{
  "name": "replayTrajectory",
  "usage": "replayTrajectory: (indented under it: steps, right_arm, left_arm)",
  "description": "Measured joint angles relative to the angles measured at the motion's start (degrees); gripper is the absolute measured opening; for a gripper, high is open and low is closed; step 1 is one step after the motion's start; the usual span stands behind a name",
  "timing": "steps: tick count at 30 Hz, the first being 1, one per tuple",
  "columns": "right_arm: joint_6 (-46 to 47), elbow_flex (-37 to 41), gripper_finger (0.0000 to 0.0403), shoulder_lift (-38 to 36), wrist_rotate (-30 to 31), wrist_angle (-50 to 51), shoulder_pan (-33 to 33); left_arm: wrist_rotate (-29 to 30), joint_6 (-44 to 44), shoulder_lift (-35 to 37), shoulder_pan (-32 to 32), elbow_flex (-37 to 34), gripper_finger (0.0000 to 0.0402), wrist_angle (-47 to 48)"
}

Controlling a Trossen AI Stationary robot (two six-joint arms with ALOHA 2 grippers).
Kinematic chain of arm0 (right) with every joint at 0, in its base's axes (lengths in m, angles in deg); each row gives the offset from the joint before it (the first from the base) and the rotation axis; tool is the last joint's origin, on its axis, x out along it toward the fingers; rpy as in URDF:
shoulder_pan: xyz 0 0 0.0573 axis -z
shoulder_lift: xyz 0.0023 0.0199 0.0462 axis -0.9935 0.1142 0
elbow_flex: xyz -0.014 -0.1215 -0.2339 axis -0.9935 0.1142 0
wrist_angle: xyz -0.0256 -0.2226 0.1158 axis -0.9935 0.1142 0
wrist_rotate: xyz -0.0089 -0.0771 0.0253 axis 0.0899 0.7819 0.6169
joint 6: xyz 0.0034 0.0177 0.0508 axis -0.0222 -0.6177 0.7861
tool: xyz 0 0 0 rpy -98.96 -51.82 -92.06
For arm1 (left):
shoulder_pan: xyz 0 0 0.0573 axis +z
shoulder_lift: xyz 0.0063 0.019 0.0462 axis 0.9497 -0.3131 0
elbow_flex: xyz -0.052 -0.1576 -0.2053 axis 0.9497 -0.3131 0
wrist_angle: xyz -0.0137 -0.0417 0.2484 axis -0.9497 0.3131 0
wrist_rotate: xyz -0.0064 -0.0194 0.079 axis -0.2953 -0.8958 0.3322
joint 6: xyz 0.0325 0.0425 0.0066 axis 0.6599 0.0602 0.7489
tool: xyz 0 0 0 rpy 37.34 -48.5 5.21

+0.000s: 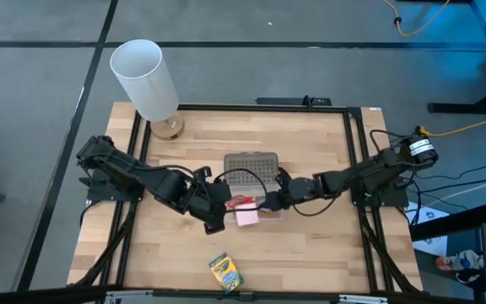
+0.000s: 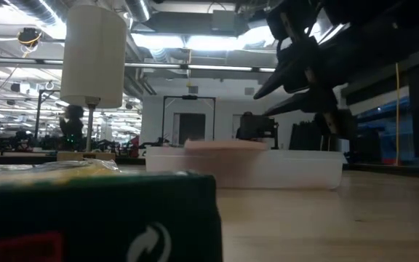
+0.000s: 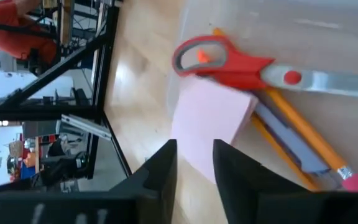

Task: Pack school essentials
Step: Put the light pink sticky notes into the transparent supply box

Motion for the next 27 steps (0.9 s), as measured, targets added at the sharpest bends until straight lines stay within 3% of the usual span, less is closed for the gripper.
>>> replayTrajectory:
  steps: [9,16,22,27]
  right_arm:
    - [-0.23,0.0,0.012,-0.65,-1.24,-4.64,3.25]
    - [-11.49,-0.47,0.0121,-0.67,-2.02,-13.04,-1.66]
    - [-28.11,-11.09,0.0121,2.89,0.4,3.24,-8.43]
    - [-40.04,-26.53,0.0122,9.71,4.85,26.97,-10.31]
  left_arm:
    - [-0.06,-0.06,0.0,-0.1,0.0,0.0073,1.31]
    - [-1.15,-0.22,-0.02,-1.12,0.0,0.0073,1.44]
    - [-0.1,-0.78,-0.02,-1.7,0.0,0.0073,1.42]
    - [0.1,-1.73,-0.02,-1.68,0.0,0.0073,2.0]
